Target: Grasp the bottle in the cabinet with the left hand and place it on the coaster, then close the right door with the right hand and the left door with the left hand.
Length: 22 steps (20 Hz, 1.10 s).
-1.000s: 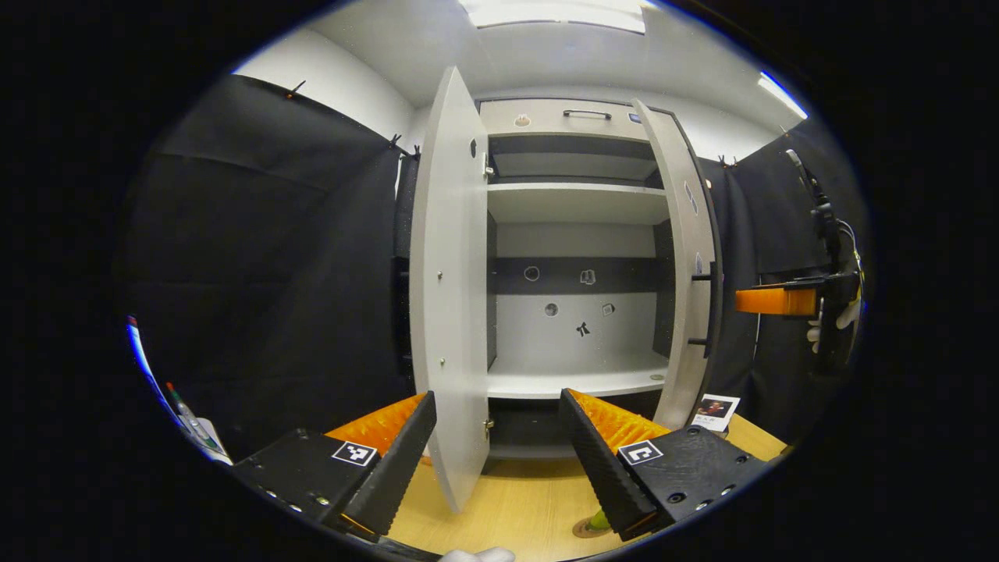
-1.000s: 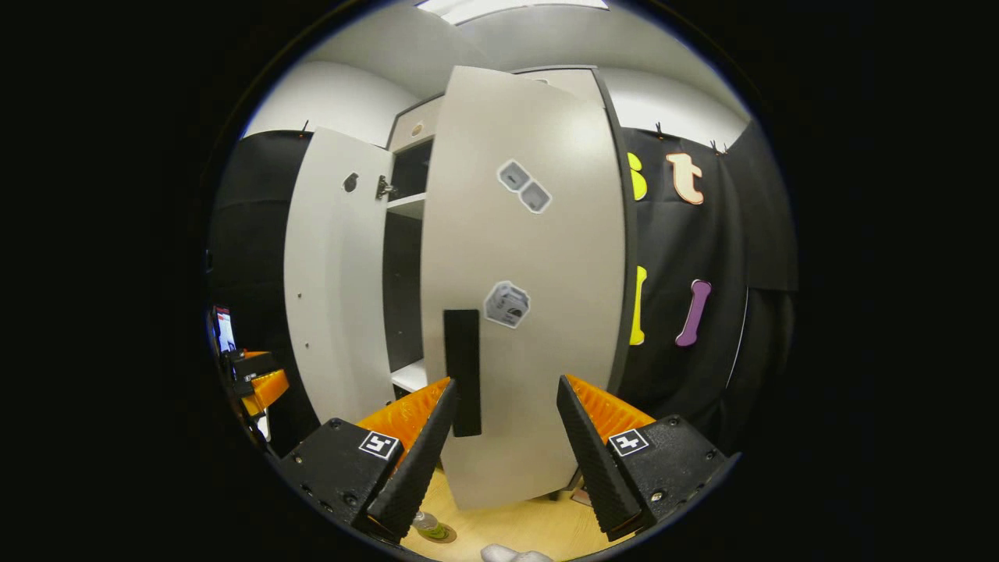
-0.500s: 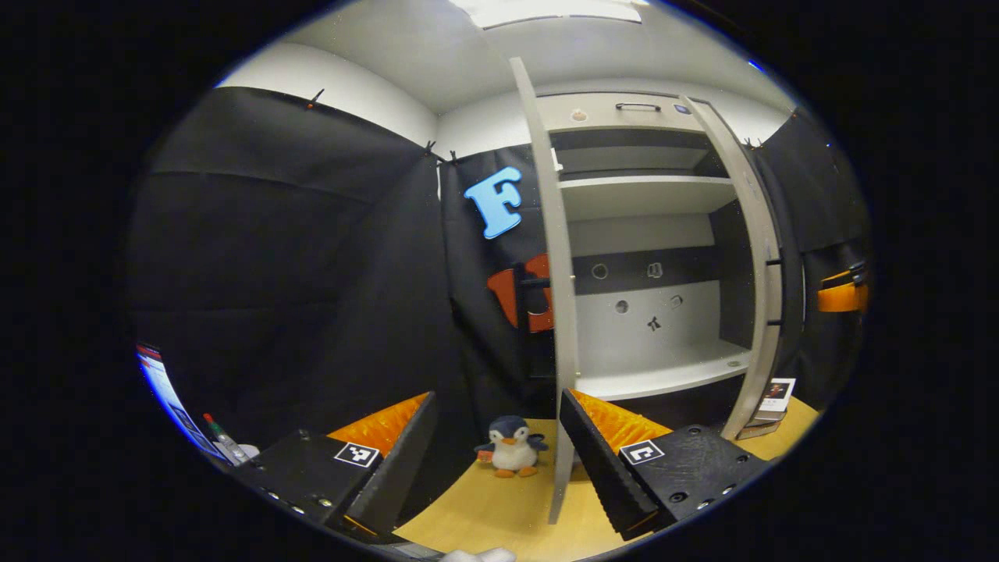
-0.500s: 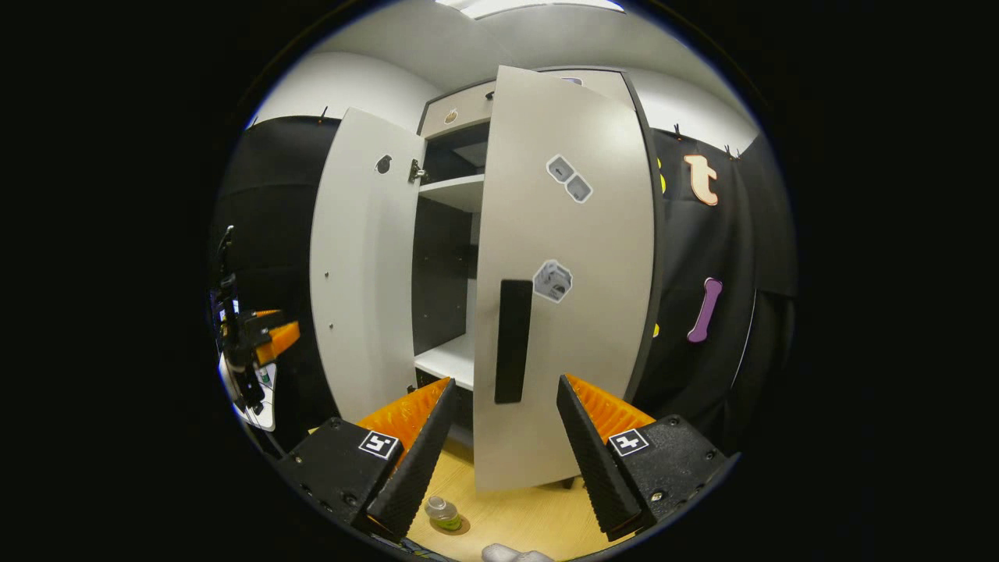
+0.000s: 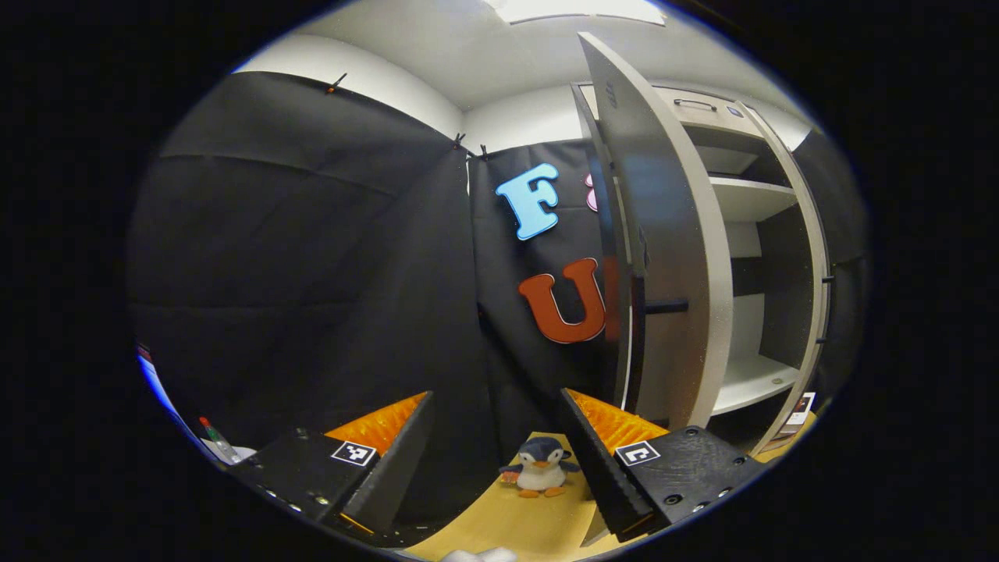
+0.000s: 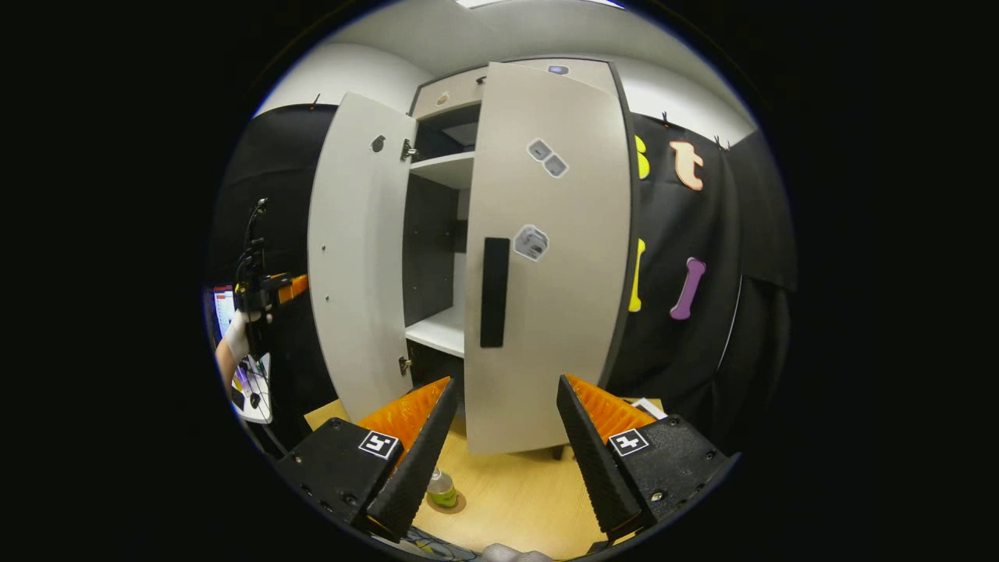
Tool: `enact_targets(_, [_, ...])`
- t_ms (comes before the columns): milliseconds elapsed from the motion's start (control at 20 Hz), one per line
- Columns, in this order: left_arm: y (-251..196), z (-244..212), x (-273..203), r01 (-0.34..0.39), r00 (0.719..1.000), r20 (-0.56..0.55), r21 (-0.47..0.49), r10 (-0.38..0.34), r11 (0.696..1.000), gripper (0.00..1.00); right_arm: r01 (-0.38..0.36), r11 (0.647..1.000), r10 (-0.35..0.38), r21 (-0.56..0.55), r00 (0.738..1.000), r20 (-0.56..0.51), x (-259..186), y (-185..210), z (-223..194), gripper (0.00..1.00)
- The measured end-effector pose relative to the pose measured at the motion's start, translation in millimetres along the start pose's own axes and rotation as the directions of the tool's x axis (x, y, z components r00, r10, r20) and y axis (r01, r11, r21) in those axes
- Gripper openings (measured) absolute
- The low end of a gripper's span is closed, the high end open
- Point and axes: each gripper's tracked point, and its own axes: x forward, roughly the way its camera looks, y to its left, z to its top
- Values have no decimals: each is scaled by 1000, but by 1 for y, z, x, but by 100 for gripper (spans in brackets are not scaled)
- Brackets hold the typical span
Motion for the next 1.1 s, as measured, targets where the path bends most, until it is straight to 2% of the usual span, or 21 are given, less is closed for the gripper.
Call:
enact_targets(50, [-4,0,3,6,1000,-1,-11,-6,1000,99,13,1000,-13,9,1000,-3,-3,-5,-2,80])
enact_targets(150, [-17,-3,6,19,1000,-15,-28,-19,999,95,41,999,-41,13,999,-5,-9,-13,-5,80])
enact_targets(200, [-16,-5,7,1,1000,-16,-11,-1,1000,99,52,999,-52,15,999,-2,-12,-16,-5,80])
enact_targets(250, [-15,-3,6,-7,1000,-10,8,7,1000,92,59,998,-59,20,998,-1,-15,-18,-6,80])
enact_targets(500, [-18,16,0,-21,999,29,-6,21,1000,91,74,997,-74,39,997,-7,-26,-27,-14,80])
enact_targets(600, [-19,23,-3,-43,998,46,47,41,998,91,76,996,-76,51,997,-9,-28,-30,-17,80])
enact_targets(650, [-19,23,-4,-51,998,46,63,48,997,87,78,995,-78,57,997,-9,-29,-32,-18,80])
enact_targets(750, [-24,23,0,-27,999,38,43,25,999,91,83,994,-83,66,997,-9,-32,-36,-21,80])
enact_targets(800, [-27,22,-1,-15,999,34,35,14,999,83,84,994,-84,71,996,-12,-32,-38,-22,80])
enact_targets(850, [-31,23,-2,-10,999,34,42,8,999,89,86,994,-85,74,996,-17,-33,-39,-24,80])
enact_targets(1000, [-48,26,-8,6,999,35,56,-8,998,88,85,993,-84,85,996,-23,-34,-41,-28,80])
enact_targets(1100, [-67,26,-12,50,998,35,35,-51,998,88,85,993,-84,86,996,-23,-34,-45,-28,80])
